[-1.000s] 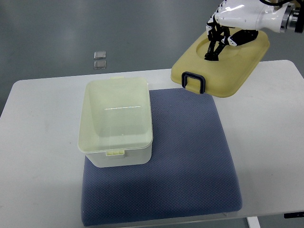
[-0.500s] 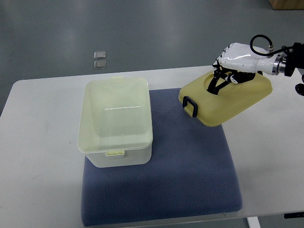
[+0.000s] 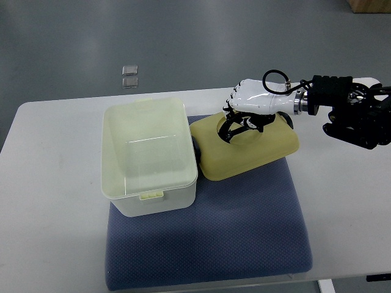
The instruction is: Open white storage box with right hand
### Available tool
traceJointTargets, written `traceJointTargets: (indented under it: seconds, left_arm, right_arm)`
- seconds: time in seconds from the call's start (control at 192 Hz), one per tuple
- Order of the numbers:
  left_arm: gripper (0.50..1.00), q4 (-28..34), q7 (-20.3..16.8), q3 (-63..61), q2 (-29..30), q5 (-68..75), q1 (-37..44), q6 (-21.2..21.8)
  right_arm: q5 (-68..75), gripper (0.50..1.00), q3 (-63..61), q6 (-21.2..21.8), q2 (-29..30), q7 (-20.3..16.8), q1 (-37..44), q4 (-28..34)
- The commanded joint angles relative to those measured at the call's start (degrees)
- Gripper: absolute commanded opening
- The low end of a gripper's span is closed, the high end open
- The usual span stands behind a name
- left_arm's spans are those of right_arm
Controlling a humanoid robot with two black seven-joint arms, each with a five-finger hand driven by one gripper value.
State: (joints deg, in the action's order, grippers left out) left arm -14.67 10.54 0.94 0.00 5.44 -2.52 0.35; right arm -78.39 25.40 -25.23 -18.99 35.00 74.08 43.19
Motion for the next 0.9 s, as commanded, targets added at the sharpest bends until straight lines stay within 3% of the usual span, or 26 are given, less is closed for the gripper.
traceJointTargets:
  seconds: [0.0,0.031,0.104,0.474,0.594,0.734,0.896]
  left_arm:
    - [1.000,0.0,-0.1,0.0,0.0,0.0,0.1,0.0]
    - [1.000,0.0,-0.1,0.0,0.0,0.0,0.1,0.0]
    - [1.000,0.0,-0.1,-0.1,0.0,0.0,0.1,0.0]
    - [1.000,0.0,0.0,-0.2,0.0,0.0,0.0,0.0]
    - [1.000,0.0,0.0,-0.2,0.0,0.0,0.0,-0.1]
    - [1.000,-0.2,0.0,-0.2,0.0,0.0,0.0,-0.1]
    - [1.000,-0.5,0.0,-0.2,0.0,0.0,0.0,-0.1]
  right_arm:
    - [0.1,0.856,0.0,0.3,0.2,0.0,-0.6,-0.1]
    - [0.1,0.897,0.0,0.4,0.2,0.0,-0.6,-0.1]
    - [0.1,0.930,0.1,0.5,-0.3,0.0,-0.5,-0.1]
    - [0.1,0.930,0.1,0.8,-7.5,0.0,1.6,1.5]
    - [0.9,0.930,-0.8,2.7,-11.4,0.0,3.4,2.5]
    - [5.0,0.928,-4.5,6.6,-14.8,0.0,5.0,2.3]
    - [23.8,0.928,-19.0,17.4,-15.6,0.0,3.8,1.0]
